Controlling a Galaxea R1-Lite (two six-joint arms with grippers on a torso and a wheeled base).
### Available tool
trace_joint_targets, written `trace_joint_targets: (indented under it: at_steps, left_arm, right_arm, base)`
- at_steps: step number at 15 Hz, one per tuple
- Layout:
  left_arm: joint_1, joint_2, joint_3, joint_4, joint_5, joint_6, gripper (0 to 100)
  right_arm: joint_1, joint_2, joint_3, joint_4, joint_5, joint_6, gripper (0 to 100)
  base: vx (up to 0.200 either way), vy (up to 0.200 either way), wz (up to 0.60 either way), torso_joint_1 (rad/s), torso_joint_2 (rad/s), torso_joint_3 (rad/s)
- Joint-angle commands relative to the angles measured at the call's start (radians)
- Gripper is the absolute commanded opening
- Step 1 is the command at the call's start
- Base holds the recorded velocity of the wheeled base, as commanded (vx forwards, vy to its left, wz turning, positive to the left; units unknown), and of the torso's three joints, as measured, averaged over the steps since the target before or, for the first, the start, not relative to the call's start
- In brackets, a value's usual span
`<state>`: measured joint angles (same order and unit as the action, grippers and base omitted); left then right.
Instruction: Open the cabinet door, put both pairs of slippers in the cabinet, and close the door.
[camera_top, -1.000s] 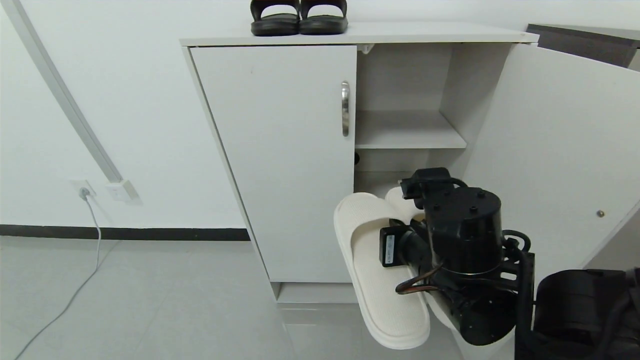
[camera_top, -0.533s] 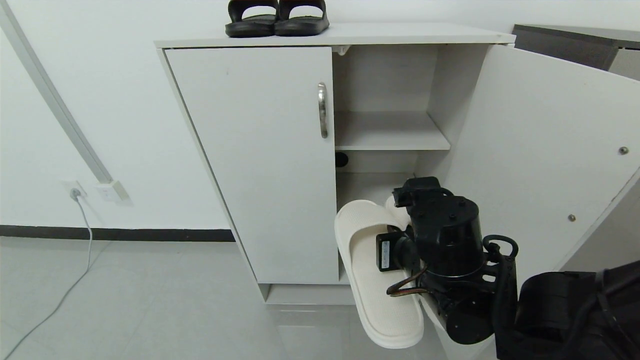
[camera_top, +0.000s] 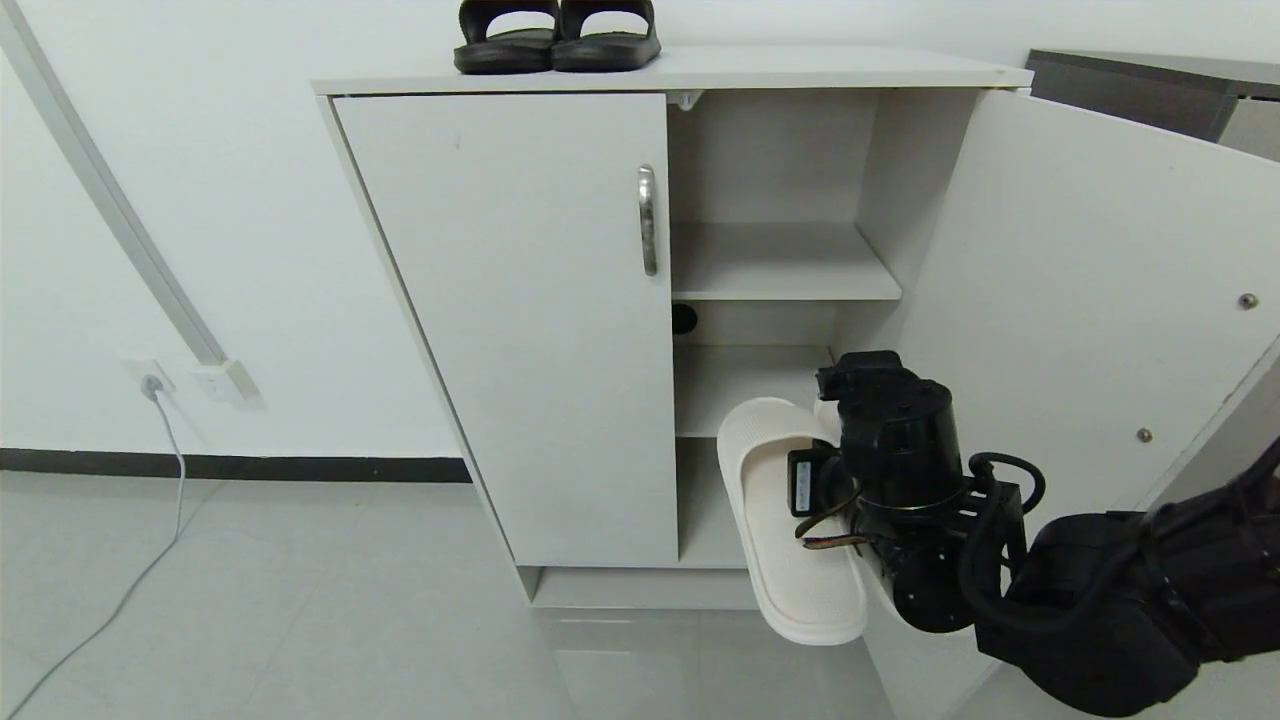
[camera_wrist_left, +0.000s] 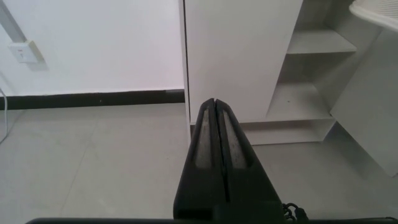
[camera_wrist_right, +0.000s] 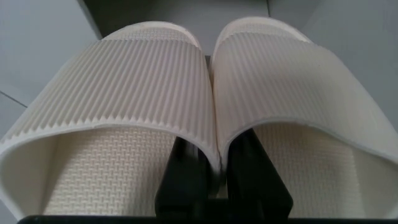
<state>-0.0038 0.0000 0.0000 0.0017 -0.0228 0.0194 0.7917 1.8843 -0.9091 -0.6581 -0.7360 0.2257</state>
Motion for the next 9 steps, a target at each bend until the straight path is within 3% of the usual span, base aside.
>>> trace_joint_targets:
  at_steps: [1, 9]
  left_arm:
    - [0.001, 0.002, 0.0, 0.0, 0.001, 0.001, 0]
    - [0.001, 0.002, 0.0, 0.0, 0.003, -0.007, 0]
  right_arm:
    - [-0.025, 0.012, -0.001, 0.0, 0.001, 0.0, 0]
    - [-0.075, 0.036, -0.002, 0.0, 0.003, 0.0, 0]
  base:
    - [0.0, 0.0, 0.0, 0.0, 0.0, 0.0]
    - [0.0, 0.0, 0.0, 0.0, 0.0, 0.0]
